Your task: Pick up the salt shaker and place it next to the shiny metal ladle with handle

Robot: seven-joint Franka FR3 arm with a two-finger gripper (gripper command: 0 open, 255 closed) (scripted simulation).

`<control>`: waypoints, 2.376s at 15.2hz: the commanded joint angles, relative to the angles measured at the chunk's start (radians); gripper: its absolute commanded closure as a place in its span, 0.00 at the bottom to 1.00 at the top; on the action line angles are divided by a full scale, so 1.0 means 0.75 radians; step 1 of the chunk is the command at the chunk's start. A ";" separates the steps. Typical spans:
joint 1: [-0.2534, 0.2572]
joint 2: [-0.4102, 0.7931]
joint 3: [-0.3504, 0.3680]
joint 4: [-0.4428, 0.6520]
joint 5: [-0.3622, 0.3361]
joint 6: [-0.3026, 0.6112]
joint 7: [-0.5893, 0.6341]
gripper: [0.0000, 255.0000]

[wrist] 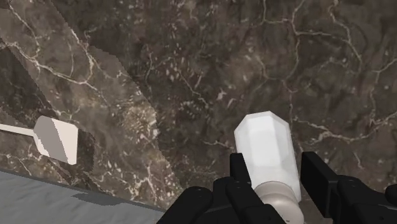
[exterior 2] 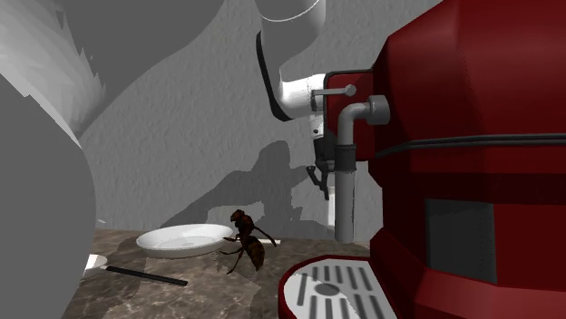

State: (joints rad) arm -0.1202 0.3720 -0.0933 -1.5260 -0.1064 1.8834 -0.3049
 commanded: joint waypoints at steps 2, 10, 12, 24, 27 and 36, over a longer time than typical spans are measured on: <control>0.001 -0.006 0.000 0.043 0.001 -0.049 -0.004 1.00; 0.001 -0.011 0.000 0.178 0.004 -0.189 -0.020 1.00; 0.001 -0.009 -0.001 0.217 0.005 -0.226 -0.024 1.00; 0.096 -0.265 0.043 -0.046 -0.023 -0.236 0.112 1.00; 0.139 -0.377 0.074 -0.189 -0.031 -0.214 0.189 1.00; 0.257 -0.645 0.193 -0.502 -0.018 -0.199 0.427 1.00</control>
State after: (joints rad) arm 0.0644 -0.0892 0.0424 -1.8814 -0.1224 1.7374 -0.0018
